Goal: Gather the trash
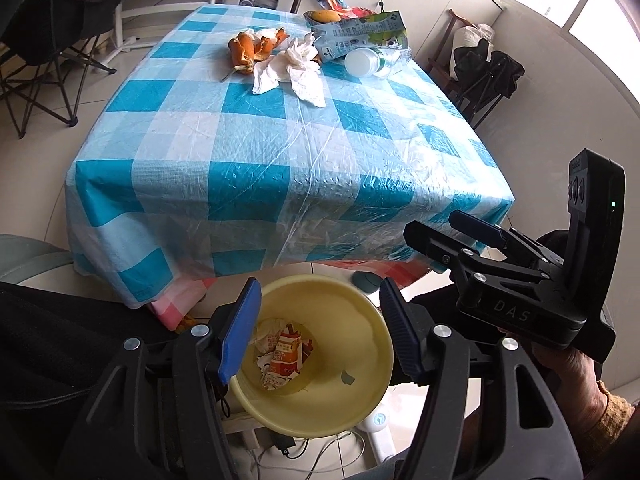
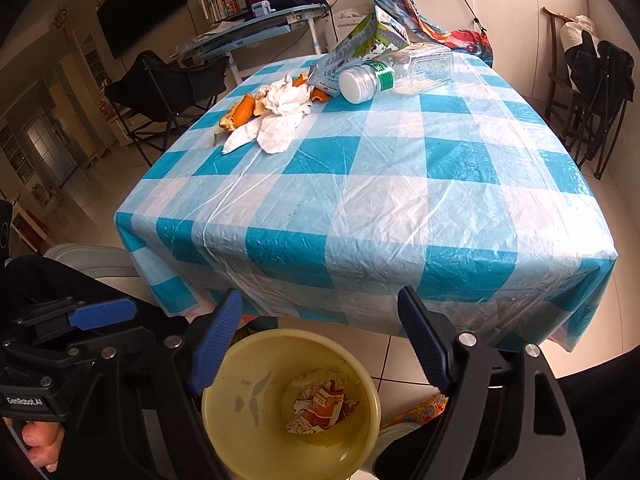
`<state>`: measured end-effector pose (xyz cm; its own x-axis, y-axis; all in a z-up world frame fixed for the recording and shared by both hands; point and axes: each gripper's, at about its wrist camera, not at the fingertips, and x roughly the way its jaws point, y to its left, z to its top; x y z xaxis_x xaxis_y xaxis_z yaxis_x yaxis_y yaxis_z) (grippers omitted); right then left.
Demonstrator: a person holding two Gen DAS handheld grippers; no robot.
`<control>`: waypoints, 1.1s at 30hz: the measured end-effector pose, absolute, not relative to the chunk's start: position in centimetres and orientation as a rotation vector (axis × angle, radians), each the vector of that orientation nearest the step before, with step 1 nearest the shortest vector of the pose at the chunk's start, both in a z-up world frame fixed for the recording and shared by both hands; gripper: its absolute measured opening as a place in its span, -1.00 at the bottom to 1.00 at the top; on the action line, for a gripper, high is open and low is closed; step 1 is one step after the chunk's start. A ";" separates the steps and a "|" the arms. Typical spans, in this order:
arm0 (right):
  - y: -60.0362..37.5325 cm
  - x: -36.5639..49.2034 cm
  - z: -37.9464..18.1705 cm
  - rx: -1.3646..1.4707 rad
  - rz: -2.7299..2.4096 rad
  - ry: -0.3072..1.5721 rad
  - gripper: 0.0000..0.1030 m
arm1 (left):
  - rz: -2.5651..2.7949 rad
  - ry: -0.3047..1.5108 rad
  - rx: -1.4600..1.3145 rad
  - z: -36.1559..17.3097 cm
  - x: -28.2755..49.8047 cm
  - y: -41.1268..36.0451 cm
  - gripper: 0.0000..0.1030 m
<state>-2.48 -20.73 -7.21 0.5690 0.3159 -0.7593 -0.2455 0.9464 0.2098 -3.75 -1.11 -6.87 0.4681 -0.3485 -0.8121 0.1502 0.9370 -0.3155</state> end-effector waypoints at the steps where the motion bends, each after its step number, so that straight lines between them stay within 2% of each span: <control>1: -20.6 -2.6 -7.1 0.077 0.334 0.903 0.49 | -0.301 1.032 -0.220 -6.6 -3.8 -0.9 0.19; 4: -20.3 -2.7 -6.9 0.060 0.338 0.889 0.49 | -0.286 0.984 -0.258 -5.1 -3.8 -0.3 0.22; 7: -20.3 -2.6 -7.0 0.063 0.336 0.885 0.49 | -0.270 0.890 -0.253 -4.1 -4.4 0.1 0.41; 33: -19.9 -3.0 -7.1 0.012 0.334 0.870 0.51 | -0.186 0.854 -0.284 -4.3 -3.9 1.7 0.48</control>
